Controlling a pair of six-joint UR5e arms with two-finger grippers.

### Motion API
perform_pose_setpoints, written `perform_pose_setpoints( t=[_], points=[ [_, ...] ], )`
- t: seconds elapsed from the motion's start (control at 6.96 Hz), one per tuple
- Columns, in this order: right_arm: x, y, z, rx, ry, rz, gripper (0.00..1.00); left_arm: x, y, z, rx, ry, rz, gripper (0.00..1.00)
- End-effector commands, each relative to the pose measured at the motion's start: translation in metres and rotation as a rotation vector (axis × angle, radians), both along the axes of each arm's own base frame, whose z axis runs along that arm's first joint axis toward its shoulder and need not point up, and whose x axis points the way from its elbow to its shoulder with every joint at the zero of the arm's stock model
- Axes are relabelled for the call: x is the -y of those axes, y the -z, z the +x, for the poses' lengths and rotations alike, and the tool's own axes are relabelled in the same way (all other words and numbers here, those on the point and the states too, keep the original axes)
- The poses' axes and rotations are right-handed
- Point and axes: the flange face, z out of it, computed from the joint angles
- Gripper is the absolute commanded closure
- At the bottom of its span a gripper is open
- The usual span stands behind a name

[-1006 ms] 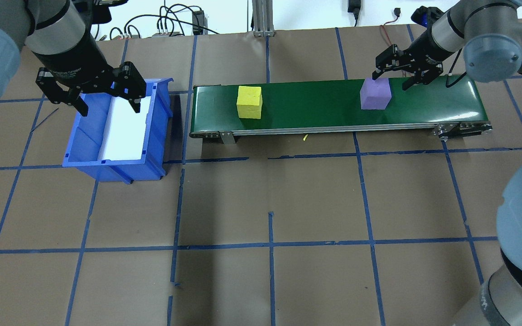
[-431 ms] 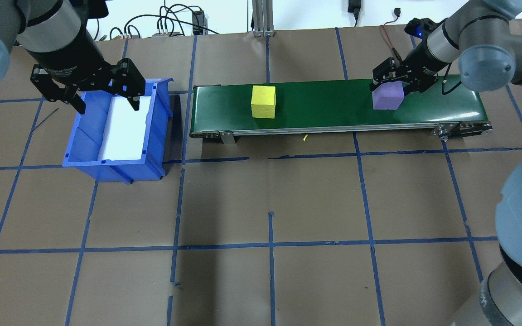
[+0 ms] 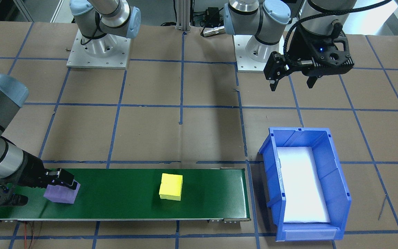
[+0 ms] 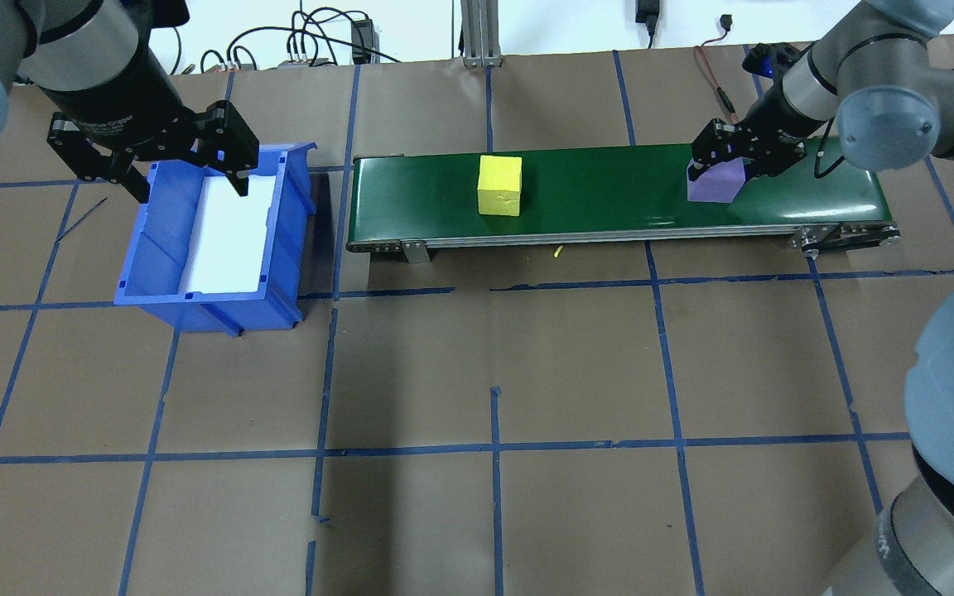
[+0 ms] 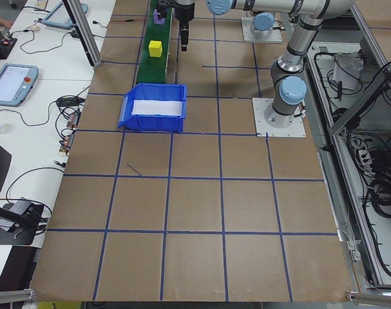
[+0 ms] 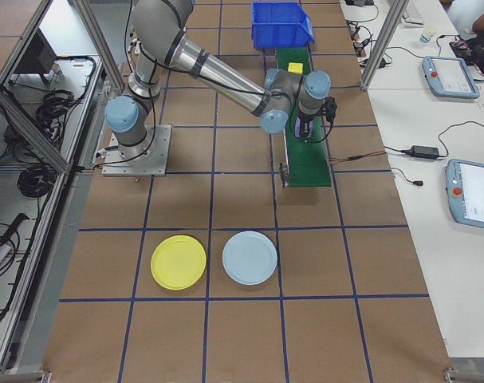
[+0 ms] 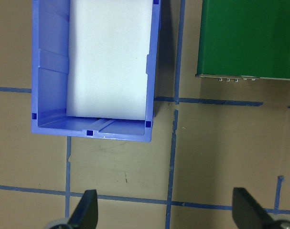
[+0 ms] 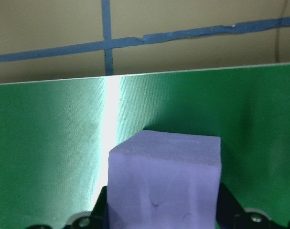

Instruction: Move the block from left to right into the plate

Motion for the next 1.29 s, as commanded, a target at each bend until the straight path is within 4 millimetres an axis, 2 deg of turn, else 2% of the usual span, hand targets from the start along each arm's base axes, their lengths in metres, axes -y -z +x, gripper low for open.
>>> perform_pose_setpoints(
  t=[0.0, 0.14, 0.29, 0.43, 0.57, 0.72, 0.86, 1.01, 1.15],
  points=[
    [0.007, -0.024, -0.026, -0.12, 0.013, -0.023, 0.68, 0.0, -0.001, 0.0, -0.001, -0.006, -0.01, 0.0],
    [0.003, -0.032, -0.075, -0.249, 0.044, -0.005, 0.7, 0.001, -0.003, 0.001, -0.001, -0.007, -0.015, 0.0],
    [-0.01, -0.028, -0.127, -0.334, 0.001, 0.03, 0.71, 0.001, -0.005, 0.001, -0.001, -0.007, -0.018, 0.0],
    [-0.025, -0.032, -0.189, -0.347, -0.003, 0.03, 0.71, 0.001, -0.005, 0.0, -0.001, -0.006, -0.018, 0.0],
    [-0.055, -0.027, -0.262, -0.336, -0.04, 0.031, 0.71, 0.001, -0.004, 0.0, -0.001, -0.007, -0.016, 0.0],
    [-0.082, -0.032, -0.311, -0.344, -0.058, 0.041, 0.71, 0.001, -0.004, 0.001, -0.001, -0.009, -0.016, 0.0],
    [-0.132, -0.027, -0.376, -0.313, -0.088, 0.063, 0.71, 0.001, -0.004, 0.0, -0.001, -0.007, -0.016, 0.0],
    [-0.186, -0.033, -0.42, -0.261, -0.113, 0.082, 0.72, 0.001, -0.004, 0.0, -0.003, -0.009, -0.017, 0.0],
    [-0.206, -0.024, -0.438, -0.244, -0.185, 0.071, 0.72, 0.001, -0.006, 0.001, -0.003, -0.01, -0.021, 0.0]
  ],
)
